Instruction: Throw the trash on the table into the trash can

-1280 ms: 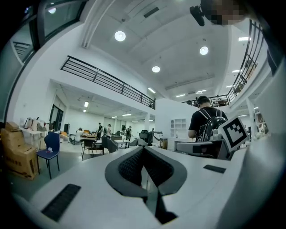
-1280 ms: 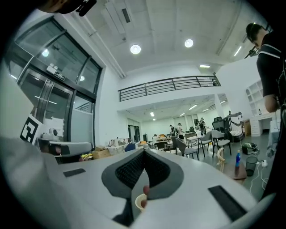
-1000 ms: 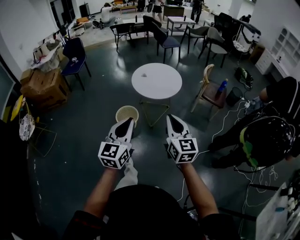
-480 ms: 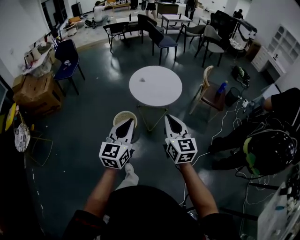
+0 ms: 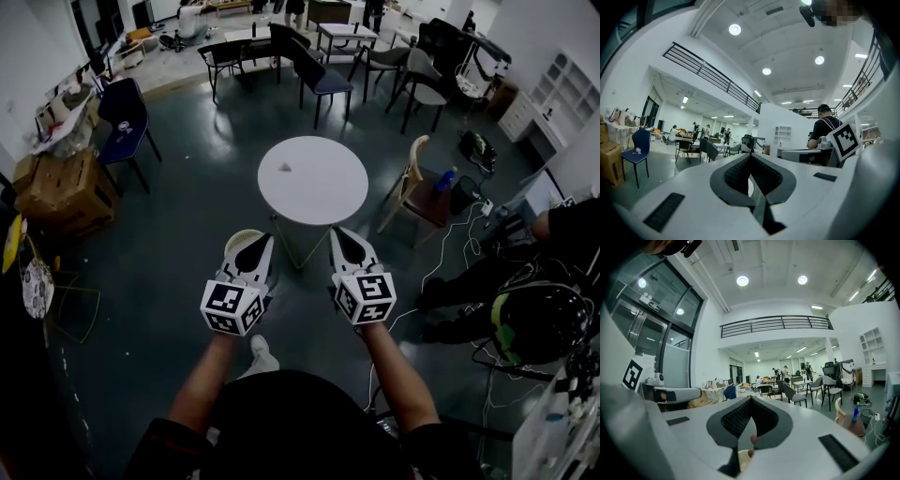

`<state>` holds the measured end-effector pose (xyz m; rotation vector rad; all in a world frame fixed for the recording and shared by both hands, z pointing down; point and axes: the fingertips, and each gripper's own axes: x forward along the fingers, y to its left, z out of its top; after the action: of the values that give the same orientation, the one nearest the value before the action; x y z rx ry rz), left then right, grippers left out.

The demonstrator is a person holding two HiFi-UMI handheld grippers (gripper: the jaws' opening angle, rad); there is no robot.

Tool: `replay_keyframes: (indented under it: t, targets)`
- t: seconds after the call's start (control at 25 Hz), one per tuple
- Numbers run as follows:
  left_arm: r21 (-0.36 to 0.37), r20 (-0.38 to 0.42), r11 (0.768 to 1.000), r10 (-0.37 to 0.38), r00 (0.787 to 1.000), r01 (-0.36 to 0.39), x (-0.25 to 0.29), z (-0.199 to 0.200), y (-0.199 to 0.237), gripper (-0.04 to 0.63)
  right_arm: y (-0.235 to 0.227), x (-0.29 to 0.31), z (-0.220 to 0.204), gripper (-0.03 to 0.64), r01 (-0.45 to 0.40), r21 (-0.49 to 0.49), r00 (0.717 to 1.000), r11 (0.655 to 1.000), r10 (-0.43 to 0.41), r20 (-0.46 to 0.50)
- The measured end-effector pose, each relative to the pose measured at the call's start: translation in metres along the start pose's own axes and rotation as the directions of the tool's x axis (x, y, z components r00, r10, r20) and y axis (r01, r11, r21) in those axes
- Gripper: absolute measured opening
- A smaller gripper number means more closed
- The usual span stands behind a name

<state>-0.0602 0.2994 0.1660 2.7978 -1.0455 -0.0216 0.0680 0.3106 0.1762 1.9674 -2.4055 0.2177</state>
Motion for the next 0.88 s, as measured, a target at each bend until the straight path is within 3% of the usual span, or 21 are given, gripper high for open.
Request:
replay_keyframes:
  t: [0.44,0.88]
  targets:
    - [-0.014,-0.020,0.998,-0.057,0.998,0.057,0.038,0.014,0.097,0.011,0.010,0.106,0.010,0.018,0.056,0.001,0.998,0.998,-0.056,-0.017]
    - [-0.045,-0.054,0.996,-0.076,0.996,0.074,0.046,0.001,0.178,0.011,0.037,0.177,-0.012,0.018,0.082,0.005,0.995,0.997,-0.081,-0.053]
